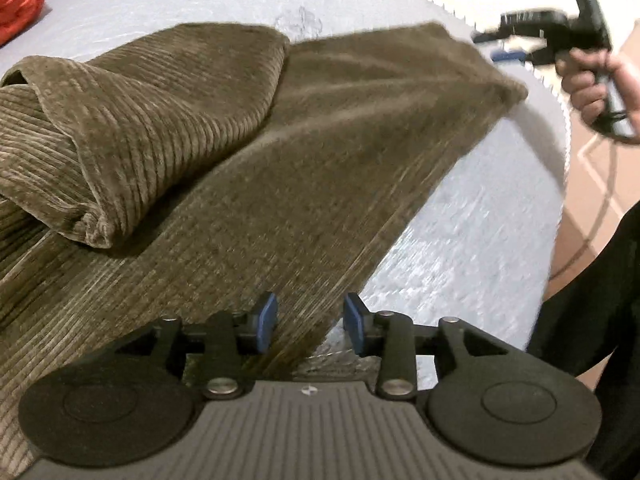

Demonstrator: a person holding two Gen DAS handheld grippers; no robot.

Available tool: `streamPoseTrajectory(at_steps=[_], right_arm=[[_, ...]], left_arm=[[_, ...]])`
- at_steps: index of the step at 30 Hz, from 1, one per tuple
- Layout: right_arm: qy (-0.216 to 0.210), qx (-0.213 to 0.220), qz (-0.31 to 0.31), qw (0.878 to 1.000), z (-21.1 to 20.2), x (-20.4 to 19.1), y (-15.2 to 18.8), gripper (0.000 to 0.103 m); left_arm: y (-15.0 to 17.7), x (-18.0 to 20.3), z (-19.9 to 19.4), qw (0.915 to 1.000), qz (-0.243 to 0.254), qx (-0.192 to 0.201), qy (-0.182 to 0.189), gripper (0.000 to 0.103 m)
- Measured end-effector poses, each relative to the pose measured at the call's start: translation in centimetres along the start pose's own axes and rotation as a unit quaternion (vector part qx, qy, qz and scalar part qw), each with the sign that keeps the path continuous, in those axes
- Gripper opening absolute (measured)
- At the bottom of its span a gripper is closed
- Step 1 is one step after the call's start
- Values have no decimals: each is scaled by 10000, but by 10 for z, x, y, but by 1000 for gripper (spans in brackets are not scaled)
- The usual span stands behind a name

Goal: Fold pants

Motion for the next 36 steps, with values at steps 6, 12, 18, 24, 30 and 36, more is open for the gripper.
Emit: streamPoseTrajectory(at_steps=[6,12,18,24,30,36], right_arm=[[-1829,-549,-2678,9444,-3,-92,40,63],[-2227,-421,-4705,8528,-15,-154,100,66],[-2245,-584,-5611,7946,-6,-174,134,68],[-2193,-498,-5729,7882,-9,-183,138,31],[-2300,-441,-5922,7710,-18,-182,141,11],[-2940,-793,-5976,7418,-53,-164,138,8]], left_arm=[[-3,-1,8,10000,49,18,-24,44],[1,7,11,9994,303,116,-149,44],[8,17,11,9974,618,185,-330,45],[10,18,9,9962,707,271,-426,33],[13,11,-12,9987,342,345,-129,11],[48,34,-39,9931,1049,209,483,11]])
Point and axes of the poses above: each gripper's, at about its wrist camera, not at the fingertips, and z roughly the way its jaws point, x to its right, y to its underside, the point moved 2 cm from there along z, roughly the way its jaws point, and after that the axes turned 9 degrees about -z, right-handed, at the moved point
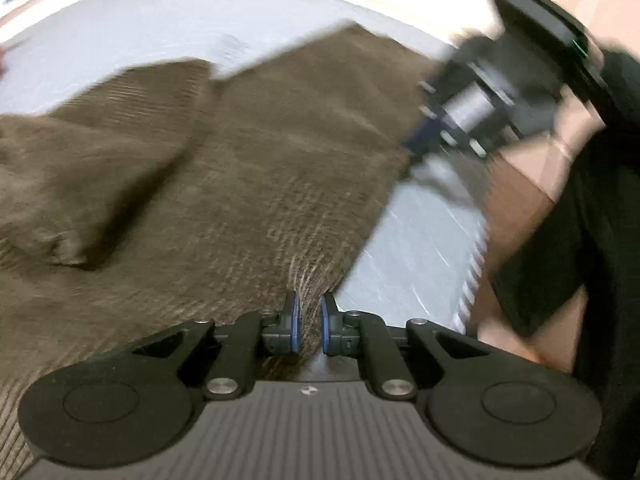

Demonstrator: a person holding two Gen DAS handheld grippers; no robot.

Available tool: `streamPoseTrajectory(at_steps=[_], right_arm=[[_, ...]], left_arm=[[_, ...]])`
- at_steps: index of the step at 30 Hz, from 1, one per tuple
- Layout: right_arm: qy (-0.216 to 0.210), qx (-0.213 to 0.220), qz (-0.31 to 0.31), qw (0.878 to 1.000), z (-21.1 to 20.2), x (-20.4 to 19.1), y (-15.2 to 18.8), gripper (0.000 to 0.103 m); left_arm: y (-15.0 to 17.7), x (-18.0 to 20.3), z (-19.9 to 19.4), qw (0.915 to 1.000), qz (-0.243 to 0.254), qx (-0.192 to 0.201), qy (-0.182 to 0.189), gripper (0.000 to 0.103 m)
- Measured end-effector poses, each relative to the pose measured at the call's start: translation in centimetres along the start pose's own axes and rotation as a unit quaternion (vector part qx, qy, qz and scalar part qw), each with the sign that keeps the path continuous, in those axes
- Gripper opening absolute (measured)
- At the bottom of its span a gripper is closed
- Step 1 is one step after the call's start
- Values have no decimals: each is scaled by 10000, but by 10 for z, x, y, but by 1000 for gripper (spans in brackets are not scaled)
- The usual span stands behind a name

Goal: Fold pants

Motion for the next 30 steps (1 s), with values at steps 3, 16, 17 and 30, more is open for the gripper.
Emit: streamPoseTrajectory(at_steps=[3,16,17,30], right_arm=[[-52,-314,-101,9994,10,-10,11,10],[906,1222,1364,9789,-30,45,-42,67],[1000,1226,1423,9771,-26,48,-47,69],[1247,920,1168,9810,35,37,-114,77]], left_arm=[[11,2,15,9993,4,-267,-250,13],[33,-189,-140,8816,-3971,1941,-1653,66],[49,-211,-147,8484,-4502,1943,-1994,70],[149,-316,-139,7246,-6508,1452,-1741,86]])
Point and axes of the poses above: each gripper's, at about its wrist camera, not at the fingertips, and z roughly the way its jaws point, x to its right, y to its underside, the point moved 2 cm from there along z, roughly the way its jaws point, and after that the axes turned 9 degrees about -z, right-handed, at the moved point
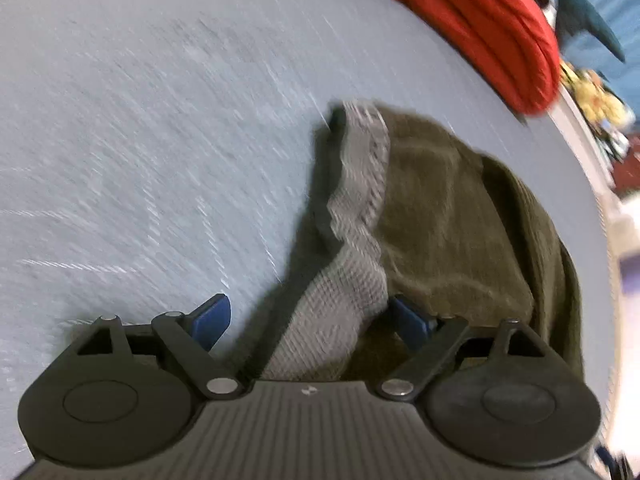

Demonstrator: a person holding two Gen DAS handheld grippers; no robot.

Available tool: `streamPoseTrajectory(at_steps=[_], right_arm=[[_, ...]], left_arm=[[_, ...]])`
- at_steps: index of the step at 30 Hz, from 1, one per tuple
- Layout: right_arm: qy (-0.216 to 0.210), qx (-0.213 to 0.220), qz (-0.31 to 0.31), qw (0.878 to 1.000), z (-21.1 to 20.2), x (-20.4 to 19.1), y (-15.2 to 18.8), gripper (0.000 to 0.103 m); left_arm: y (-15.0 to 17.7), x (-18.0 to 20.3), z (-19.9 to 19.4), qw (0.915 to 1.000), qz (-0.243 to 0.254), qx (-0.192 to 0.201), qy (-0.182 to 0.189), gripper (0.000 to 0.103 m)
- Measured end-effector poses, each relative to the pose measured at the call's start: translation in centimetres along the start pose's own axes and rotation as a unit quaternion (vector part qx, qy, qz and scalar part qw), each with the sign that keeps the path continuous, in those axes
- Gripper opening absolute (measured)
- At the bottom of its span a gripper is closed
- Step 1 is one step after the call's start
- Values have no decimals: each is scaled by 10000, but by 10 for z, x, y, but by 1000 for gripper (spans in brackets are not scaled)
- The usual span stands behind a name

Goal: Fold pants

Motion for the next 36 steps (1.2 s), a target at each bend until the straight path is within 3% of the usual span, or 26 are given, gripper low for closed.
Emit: streamPoseTrajectory(at_steps=[1,2,3,6,8,10,11,12,14,16,17,20,21,22,24,26,27,30,33,34,36], right_arm=[[-14,11,10,10000,3,-2,-3,77],[-18,18,17,10000,5,-4,-6,78],[-9,20,17,10000,8,-6,-9,78],[13,10,15,10000,15,-11,-16,78],[42,33,63,10000,19,-12,-19,78],[63,39,133,9999,23,-12,-20,78],[89,11,145,9999,27,-12,-21,78],[118,-10,143,9998,30,-12,-22,78],[156,-41,148,9998,36,-12,-23,78],[228,-111,175,9995,42,-12,-23,78],[287,-139,182,9993,44,-11,-24,78],[413,-83,198,9989,45,-11,-30,79],[449,-43,213,9988,45,-11,-31,82],[494,-9,226,9985,46,-11,-32,83],[597,13,270,9978,50,-9,-33,84],[666,-16,376,9971,56,-6,-32,84],[706,-31,427,9966,59,-5,-31,84],[820,-57,581,9949,67,2,-29,84],[927,-70,805,9924,73,12,-27,84],[967,-59,899,9912,73,17,-26,84],[1042,-22,1088,9886,73,26,-26,86]], left_arm=[[3,1,2,9998,152,-95,82,79],[8,3,3,9991,381,-126,158,45],[11,1,2,9982,529,-184,230,31],[19,7,-37,9975,562,295,312,16],[27,11,-71,9952,526,628,529,17],[34,5,-76,9964,449,630,337,19],[36,-1,-65,9979,409,511,28,27],[37,-10,-53,9983,324,370,-327,49],[38,-21,-40,9965,65,284,-778,69],[44,-9,-58,9945,322,660,-748,67],[49,4,-73,9881,738,1046,-857,67],[71,37,-104,9513,2050,2055,-1037,68],[74,43,-106,9465,2236,2119,-958,63],[77,46,-105,9481,2319,2039,-763,57],[82,49,-96,9576,2422,1543,-204,19],[85,50,-78,9563,2680,1165,44,13],[86,50,-66,9542,2834,955,-51,13],[91,31,-12,9504,2958,129,-947,7],[91,42,-16,9494,2946,202,-1069,10],[91,49,-21,9483,2969,307,-1080,16],[99,67,-37,9441,3103,568,-957,42]])
Point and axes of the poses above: each gripper's, at about its wrist camera, not at the fingertips, and z roughly the way its jaws point, x to its right, y to its underside, the point moved 2 cm from there along z, roughly the way its jaws point, and after that the axes turned 9 degrees about -z, right-handed, at the moved point
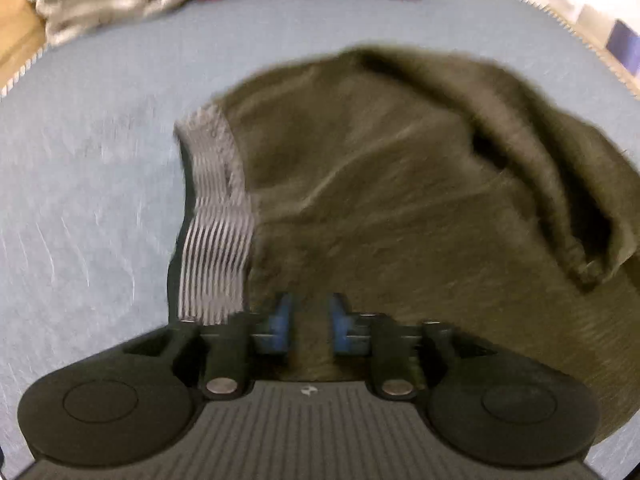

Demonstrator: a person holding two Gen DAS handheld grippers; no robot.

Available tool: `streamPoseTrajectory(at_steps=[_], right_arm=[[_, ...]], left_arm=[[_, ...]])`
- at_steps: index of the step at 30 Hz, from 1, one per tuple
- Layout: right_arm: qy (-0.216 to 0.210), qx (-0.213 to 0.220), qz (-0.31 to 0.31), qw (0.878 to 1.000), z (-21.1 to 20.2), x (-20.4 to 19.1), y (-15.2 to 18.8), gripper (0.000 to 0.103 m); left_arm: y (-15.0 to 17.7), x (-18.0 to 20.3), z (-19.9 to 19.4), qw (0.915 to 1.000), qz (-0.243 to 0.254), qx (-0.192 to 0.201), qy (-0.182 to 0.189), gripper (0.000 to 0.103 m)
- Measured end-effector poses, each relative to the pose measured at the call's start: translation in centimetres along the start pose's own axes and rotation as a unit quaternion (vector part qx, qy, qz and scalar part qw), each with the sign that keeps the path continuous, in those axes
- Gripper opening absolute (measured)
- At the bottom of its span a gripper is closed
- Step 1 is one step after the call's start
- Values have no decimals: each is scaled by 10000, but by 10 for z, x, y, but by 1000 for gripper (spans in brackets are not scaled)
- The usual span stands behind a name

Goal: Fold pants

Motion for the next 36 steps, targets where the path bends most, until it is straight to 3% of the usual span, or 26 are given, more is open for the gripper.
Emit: streamPoseTrajectory(at_steps=[3,8,13,17,22,26,28,30,32,36], right_arm=[[80,31,225,9997,5,12,-2,88],[180,-38,404,9990,19,25,-1,88],[29,-122,480,9988,36,26,-3,92],[-36,-259,380,9989,51,23,-2,92],[-59,-430,241,9988,61,25,5,91],[-50,-478,200,9986,65,29,7,76],[-67,-464,224,9986,65,31,8,59],[-11,-417,207,9989,64,32,7,32],[92,-325,187,9993,62,35,5,17],[60,-60,364,9993,51,40,-3,14]], left_arm=[[-15,23,-10,9994,46,257,223,52],[-26,58,-26,9987,44,419,279,53],[-49,86,-33,9958,-140,663,610,61],[-52,109,-19,9954,-24,627,718,70],[-53,118,3,9975,102,434,558,70],[-59,116,14,9979,23,390,523,70],[-62,117,16,9978,6,387,538,70],[-63,118,17,9977,14,394,554,70],[-63,118,18,9977,6,391,556,70],[-64,113,16,9976,-45,412,549,70]])
Point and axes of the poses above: each gripper's, at about its wrist camera, not at the fingertips, and z roughly the way its jaws point, x to its right, y to its underside, the point moved 2 cm from there along z, roughly the way its jaws point, and after that the axes turned 9 degrees about -z, right-handed, at the moved point
